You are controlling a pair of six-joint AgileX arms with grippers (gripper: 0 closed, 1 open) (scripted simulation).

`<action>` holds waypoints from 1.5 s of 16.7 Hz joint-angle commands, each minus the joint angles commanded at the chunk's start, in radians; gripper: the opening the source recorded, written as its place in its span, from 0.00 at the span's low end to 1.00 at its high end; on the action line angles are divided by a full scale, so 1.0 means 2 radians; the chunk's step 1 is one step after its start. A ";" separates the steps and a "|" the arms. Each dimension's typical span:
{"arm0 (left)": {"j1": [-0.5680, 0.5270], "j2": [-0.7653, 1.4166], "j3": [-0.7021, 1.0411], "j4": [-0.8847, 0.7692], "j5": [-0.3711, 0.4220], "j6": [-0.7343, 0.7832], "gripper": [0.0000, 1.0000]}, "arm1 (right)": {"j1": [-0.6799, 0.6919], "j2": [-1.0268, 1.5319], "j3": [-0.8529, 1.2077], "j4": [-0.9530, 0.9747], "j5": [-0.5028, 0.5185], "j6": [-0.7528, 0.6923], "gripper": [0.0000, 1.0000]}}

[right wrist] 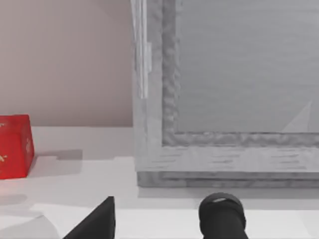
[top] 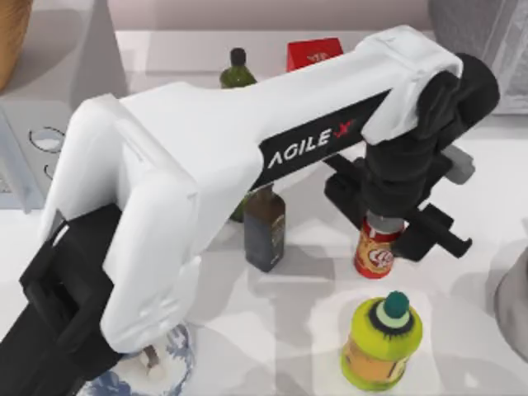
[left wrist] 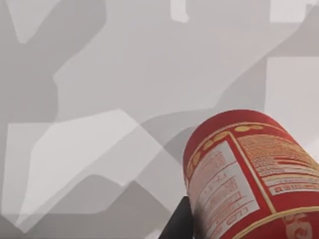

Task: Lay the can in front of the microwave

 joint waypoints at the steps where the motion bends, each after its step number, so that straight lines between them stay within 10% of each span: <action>1: 0.000 0.001 0.017 -0.015 0.000 0.000 0.00 | 0.000 0.000 0.000 0.000 0.000 0.000 1.00; 14: 0.041 -0.075 0.028 -0.054 0.013 0.041 0.00 | 0.000 0.000 0.000 0.000 0.000 0.000 1.00; 25: 0.363 -0.468 -0.268 -0.083 0.034 0.241 0.00 | 0.000 0.000 0.000 0.000 0.000 0.000 1.00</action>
